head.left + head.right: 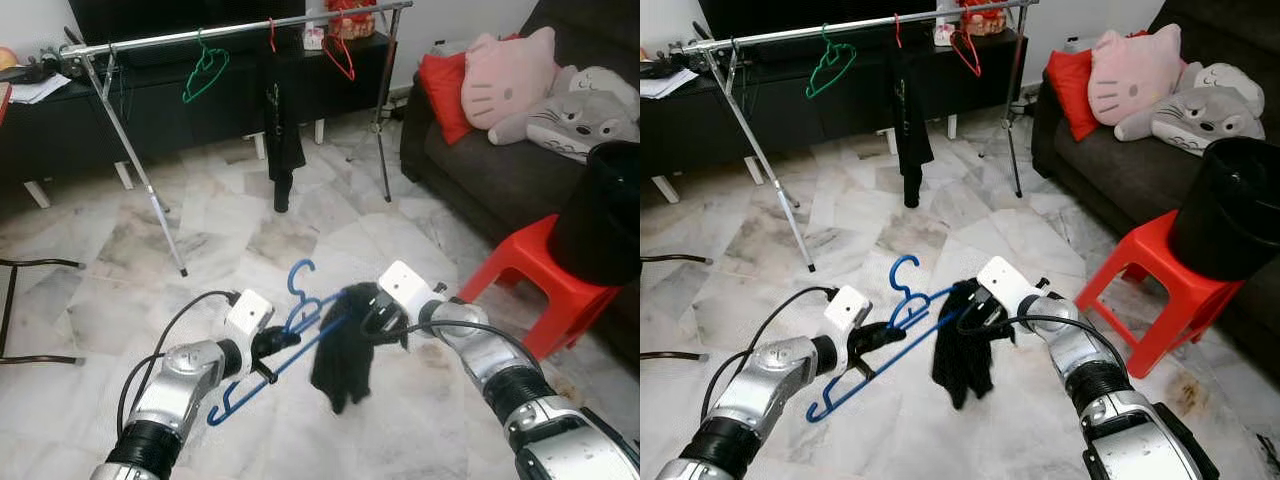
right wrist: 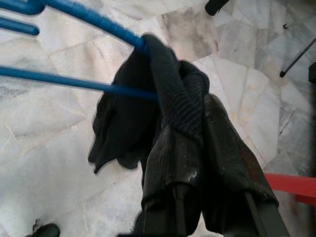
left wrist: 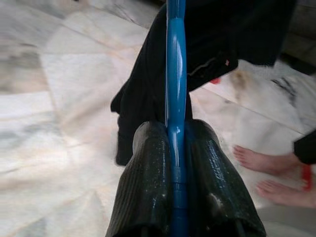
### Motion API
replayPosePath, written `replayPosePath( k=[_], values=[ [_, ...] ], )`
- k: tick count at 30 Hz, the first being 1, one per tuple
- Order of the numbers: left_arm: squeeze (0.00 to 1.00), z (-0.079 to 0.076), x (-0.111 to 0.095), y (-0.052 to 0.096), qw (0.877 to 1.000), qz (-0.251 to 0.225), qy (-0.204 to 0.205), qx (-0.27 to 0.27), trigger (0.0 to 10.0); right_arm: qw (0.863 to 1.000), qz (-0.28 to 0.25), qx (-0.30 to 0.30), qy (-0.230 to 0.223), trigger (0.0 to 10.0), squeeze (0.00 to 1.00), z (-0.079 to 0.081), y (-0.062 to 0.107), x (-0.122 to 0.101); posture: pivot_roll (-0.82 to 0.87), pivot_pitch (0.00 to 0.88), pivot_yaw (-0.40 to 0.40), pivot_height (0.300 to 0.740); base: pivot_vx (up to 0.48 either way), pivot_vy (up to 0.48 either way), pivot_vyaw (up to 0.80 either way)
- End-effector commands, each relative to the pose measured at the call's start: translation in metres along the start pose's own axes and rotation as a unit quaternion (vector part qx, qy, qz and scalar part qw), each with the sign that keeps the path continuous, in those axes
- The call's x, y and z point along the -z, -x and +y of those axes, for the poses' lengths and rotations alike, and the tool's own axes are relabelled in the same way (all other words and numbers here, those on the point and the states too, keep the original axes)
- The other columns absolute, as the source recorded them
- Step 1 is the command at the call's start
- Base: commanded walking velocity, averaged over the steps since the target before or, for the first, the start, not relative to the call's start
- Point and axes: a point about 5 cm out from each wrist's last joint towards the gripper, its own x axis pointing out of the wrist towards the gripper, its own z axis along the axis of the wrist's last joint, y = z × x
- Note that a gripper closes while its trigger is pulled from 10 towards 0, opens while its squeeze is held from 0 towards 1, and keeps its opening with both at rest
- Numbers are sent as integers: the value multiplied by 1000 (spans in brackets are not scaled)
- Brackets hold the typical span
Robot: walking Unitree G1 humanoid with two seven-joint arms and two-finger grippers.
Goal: Hang hanger
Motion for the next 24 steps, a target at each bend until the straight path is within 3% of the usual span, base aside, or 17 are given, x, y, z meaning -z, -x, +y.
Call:
replayPosePath(
  k=[1,5,9,14,19,24],
  values=[
    [0,8,-4,1,999,-4,-14,-30,10000,1000,-7,9,-6,10000,0,-4,2,-3,-68,0,-31,740,0,0,0],
    [0,4,-3,-2,1000,-8,-2,-12,10000,1000,-13,6,-4,10000,0,-4,4,-4,-73,0,-31,740,0,0,0],
    [0,-7,-1,1,999,-3,17,50,10000,1000,-18,22,3,10000,0,-9,6,-6,-71,0,-32,740,0,0,0],
    [0,-9,10,12,994,30,3,105,10000,999,-7,49,19,10000,0,-22,10,-4,-72,0,-32,740,0,0,0],
    [0,-2,8,20,993,32,6,111,10000,998,-3,58,24,10000,0,-32,14,-3,-68,0,-33,740,0,0,0],
    [0,-4,2,16,994,20,5,105,10000,999,-12,44,25,10000,0,-29,12,-7,-71,0,-32,740,0,0,0]
  ],
)
